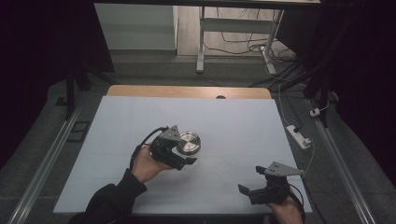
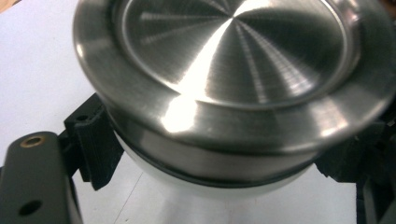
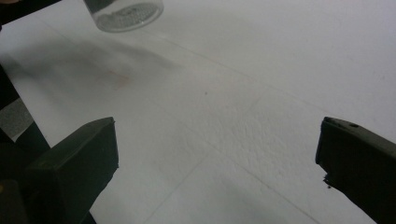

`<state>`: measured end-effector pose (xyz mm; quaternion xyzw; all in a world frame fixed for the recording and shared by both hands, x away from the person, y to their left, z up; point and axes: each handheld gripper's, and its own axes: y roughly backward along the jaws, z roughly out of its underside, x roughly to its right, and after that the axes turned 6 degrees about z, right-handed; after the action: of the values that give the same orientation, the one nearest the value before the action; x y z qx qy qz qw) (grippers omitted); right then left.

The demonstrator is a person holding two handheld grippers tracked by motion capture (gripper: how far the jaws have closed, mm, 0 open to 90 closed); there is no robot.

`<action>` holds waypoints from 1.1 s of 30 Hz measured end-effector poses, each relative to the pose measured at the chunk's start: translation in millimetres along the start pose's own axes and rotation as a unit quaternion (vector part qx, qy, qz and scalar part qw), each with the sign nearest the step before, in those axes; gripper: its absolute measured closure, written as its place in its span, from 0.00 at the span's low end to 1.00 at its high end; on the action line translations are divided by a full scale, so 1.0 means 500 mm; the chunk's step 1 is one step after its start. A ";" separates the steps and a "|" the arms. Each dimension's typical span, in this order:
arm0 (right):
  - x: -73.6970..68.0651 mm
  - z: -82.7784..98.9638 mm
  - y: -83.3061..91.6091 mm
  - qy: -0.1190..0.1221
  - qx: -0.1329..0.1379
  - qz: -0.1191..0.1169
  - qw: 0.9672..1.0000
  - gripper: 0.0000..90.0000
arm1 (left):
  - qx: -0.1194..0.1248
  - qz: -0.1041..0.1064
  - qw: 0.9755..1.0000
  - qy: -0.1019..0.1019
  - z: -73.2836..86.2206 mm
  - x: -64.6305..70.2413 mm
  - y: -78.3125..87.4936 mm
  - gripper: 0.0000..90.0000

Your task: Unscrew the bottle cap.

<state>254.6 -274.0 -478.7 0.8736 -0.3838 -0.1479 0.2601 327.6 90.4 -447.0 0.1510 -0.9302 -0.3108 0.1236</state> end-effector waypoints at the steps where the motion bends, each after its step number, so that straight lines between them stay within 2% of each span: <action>1: -0.003 -0.003 -0.001 0.003 0.003 0.000 1.000 0.00 | 0.000 -0.001 1.000 -0.002 0.000 0.000 0.000 0.18; 9: -0.024 -0.035 -0.015 0.035 0.024 -0.016 0.999 0.00 | 0.003 0.001 1.000 -0.004 0.002 0.004 0.000 0.18; 14: -0.035 -0.062 -0.024 0.051 0.026 -0.025 0.998 0.00 | 0.003 0.000 1.000 -0.006 0.003 0.006 0.001 0.18; 24: -0.050 -0.115 -0.045 0.051 0.028 -0.057 0.997 0.00 | 0.004 -0.009 1.000 -0.015 0.003 0.010 0.005 0.18; 33: -0.068 -0.148 -0.073 0.055 0.026 -0.056 0.997 0.00 | 0.007 -0.015 1.000 -0.019 0.004 0.013 0.006 0.18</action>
<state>287.7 -202.5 -436.5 0.9067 -0.3235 -0.1040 0.2497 320.4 91.5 -445.8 0.1599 -0.9323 -0.3089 0.0996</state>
